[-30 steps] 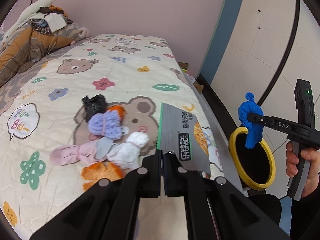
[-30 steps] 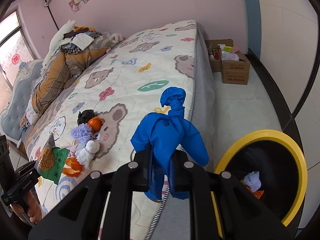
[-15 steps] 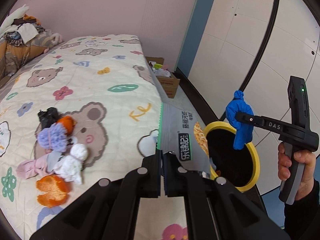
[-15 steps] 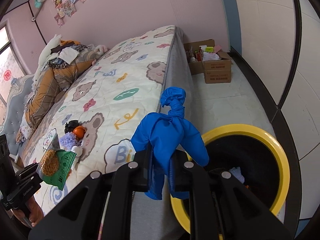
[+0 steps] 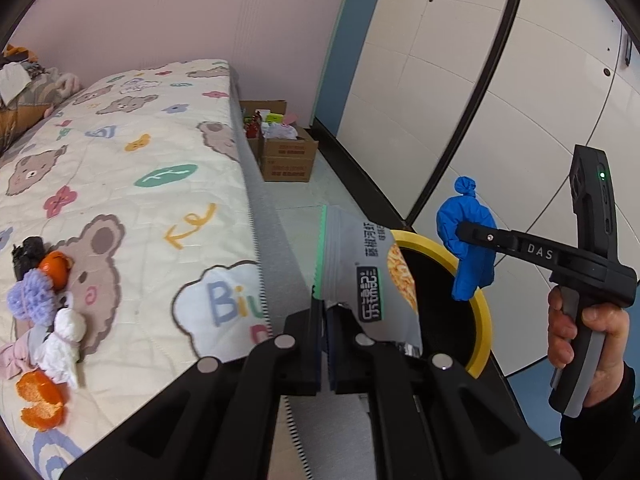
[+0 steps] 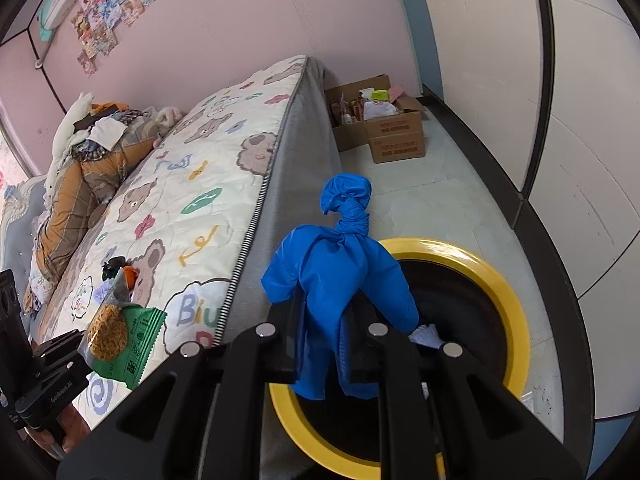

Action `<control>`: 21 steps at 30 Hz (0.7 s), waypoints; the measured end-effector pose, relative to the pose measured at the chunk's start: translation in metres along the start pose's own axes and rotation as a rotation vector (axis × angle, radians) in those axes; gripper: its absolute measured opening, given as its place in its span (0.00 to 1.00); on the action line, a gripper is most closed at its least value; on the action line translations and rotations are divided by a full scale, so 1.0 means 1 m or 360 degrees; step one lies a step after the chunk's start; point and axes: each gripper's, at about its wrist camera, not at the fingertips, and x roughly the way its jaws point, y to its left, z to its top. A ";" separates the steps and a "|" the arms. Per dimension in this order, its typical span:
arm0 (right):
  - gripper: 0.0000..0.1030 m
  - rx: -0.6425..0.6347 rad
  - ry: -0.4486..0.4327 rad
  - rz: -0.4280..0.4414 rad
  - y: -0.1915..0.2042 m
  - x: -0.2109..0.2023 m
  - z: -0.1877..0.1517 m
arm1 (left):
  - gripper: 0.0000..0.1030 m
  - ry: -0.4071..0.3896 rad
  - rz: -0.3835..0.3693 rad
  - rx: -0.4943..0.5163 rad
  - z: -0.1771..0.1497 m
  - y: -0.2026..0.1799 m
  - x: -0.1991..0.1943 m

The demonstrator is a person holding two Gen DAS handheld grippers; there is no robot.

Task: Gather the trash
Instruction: 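Lift and carry the snack wrapper and blue glove over the yellow-rimmed bin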

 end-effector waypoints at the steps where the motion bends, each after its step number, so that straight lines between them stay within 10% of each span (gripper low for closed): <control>1: 0.13 0.0011 0.0000 -0.0005 -0.006 -0.001 0.000 | 0.01 0.0008 -0.0010 0.0007 0.001 -0.005 0.004; 21: 0.13 0.0124 0.0098 -0.0052 -0.058 0.020 -0.011 | 0.02 0.0238 -0.0083 0.0079 -0.010 -0.061 0.083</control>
